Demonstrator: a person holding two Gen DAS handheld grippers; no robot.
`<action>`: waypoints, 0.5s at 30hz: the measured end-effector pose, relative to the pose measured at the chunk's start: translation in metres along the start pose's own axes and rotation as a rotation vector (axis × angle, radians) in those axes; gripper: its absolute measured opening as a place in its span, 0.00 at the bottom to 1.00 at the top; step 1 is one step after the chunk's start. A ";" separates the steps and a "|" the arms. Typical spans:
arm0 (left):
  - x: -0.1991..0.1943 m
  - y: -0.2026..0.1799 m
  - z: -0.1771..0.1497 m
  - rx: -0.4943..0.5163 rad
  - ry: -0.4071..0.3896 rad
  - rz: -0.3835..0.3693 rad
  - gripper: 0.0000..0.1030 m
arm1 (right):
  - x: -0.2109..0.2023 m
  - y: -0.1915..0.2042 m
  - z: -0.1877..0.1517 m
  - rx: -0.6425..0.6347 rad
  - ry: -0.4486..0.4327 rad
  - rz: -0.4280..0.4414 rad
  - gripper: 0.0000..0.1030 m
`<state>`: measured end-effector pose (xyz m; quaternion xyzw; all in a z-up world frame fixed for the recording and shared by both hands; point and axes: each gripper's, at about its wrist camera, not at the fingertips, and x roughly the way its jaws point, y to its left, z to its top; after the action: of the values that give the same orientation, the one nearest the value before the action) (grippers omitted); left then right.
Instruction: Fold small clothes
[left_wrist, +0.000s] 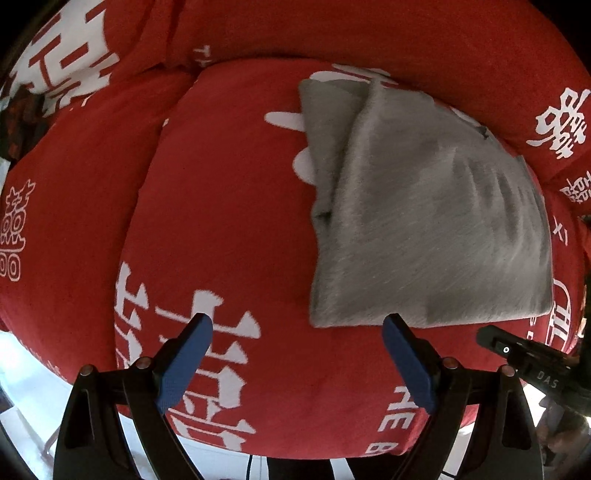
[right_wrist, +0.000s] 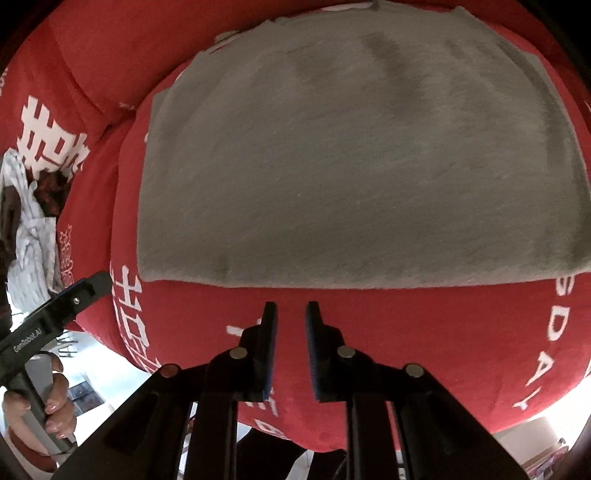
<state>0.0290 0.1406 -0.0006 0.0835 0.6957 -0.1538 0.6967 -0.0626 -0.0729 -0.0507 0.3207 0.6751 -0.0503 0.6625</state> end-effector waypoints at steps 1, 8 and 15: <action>0.001 -0.003 0.002 0.003 0.004 0.004 0.91 | -0.002 -0.002 0.002 0.001 -0.005 0.000 0.17; 0.014 -0.026 0.013 0.018 0.032 0.021 0.91 | -0.006 -0.014 0.013 0.021 -0.017 0.015 0.33; 0.025 -0.037 0.024 0.036 0.046 0.058 0.91 | -0.005 -0.023 0.019 0.048 -0.024 0.013 0.41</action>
<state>0.0393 0.0954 -0.0215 0.1198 0.7060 -0.1442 0.6830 -0.0586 -0.1020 -0.0567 0.3402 0.6636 -0.0658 0.6630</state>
